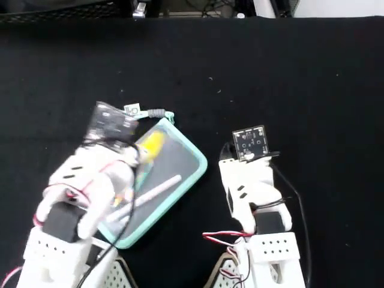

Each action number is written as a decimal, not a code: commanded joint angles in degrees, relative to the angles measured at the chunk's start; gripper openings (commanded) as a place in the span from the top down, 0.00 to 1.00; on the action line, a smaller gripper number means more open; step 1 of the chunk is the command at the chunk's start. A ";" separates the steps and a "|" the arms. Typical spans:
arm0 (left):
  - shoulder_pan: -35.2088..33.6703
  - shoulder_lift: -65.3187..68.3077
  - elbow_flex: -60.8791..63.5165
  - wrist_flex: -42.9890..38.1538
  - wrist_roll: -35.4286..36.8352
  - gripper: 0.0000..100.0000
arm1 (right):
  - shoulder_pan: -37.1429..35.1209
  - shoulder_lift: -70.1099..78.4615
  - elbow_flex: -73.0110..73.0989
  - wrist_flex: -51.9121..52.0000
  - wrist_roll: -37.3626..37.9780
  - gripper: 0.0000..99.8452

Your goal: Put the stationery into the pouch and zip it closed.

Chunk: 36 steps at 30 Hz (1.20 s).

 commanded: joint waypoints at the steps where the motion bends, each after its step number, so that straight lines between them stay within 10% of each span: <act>1: -15.78 -1.32 3.56 0.53 -5.71 0.97 | -0.09 -0.22 -0.57 -1.32 0.53 0.99; 15: -26.33 -23.47 37.76 2.81 -6.68 0.95 | -6.59 -0.04 4.35 -3.60 0.44 0.99; 26: -20.53 -31.74 42.51 9.76 -4.92 0.95 | -6.77 -11.30 4.09 19.69 -0.53 0.99; 36: -16.84 -31.65 42.68 19.52 10.02 0.95 | -4.40 -28.35 3.47 42.37 -16.79 0.99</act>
